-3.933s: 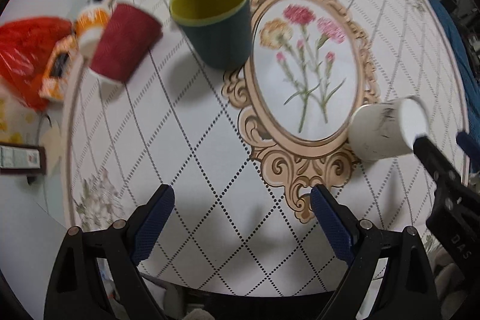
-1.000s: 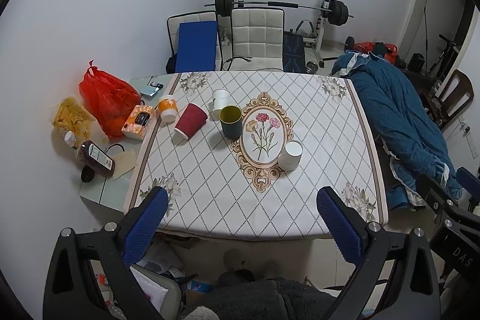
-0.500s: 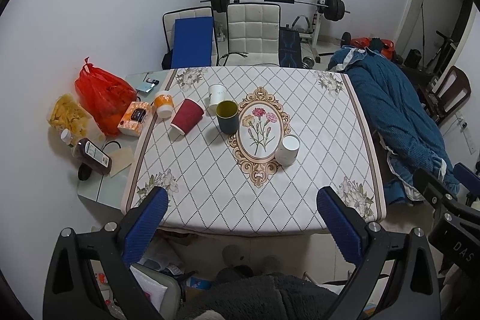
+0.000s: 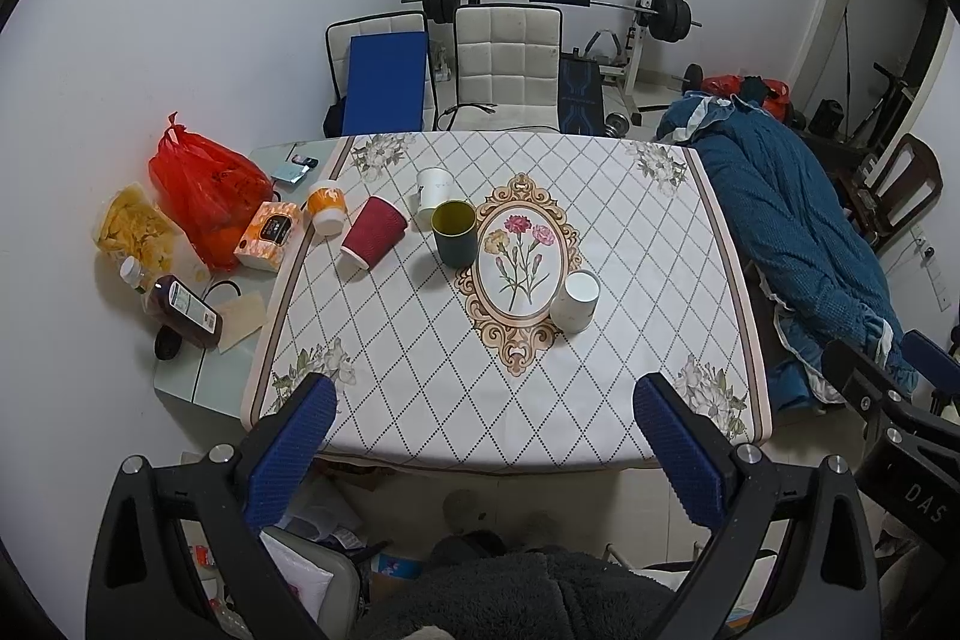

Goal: Flip cup upside down

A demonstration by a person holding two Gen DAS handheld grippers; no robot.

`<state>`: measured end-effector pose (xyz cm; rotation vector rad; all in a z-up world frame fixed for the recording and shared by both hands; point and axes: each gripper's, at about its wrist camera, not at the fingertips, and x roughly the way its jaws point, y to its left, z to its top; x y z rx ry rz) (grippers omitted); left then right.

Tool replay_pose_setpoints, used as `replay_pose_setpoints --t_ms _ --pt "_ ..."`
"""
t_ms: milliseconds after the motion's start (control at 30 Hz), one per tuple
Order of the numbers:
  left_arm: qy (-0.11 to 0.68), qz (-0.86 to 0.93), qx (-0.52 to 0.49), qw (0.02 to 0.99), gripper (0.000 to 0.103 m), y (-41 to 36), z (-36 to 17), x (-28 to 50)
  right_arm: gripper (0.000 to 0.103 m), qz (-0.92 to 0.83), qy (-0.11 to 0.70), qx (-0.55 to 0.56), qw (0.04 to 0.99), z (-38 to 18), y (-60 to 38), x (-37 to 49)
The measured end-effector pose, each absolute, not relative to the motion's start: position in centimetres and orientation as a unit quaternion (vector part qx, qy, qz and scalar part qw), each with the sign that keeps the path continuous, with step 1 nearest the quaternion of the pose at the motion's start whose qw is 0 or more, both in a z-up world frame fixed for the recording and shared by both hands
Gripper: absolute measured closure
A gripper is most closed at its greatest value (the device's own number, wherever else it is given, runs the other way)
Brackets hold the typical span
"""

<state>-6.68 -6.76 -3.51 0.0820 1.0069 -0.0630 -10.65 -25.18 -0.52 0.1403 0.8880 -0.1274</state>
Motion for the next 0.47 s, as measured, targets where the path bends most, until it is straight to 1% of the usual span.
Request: replay_pose_setpoints --t_ms 467 --pt "0.483 -0.029 0.037 0.874 0.001 -6.92 -3.52 -6.49 0.006 -0.056 0.43 0.074 0.898 -0.55 -25.42 -10.32"
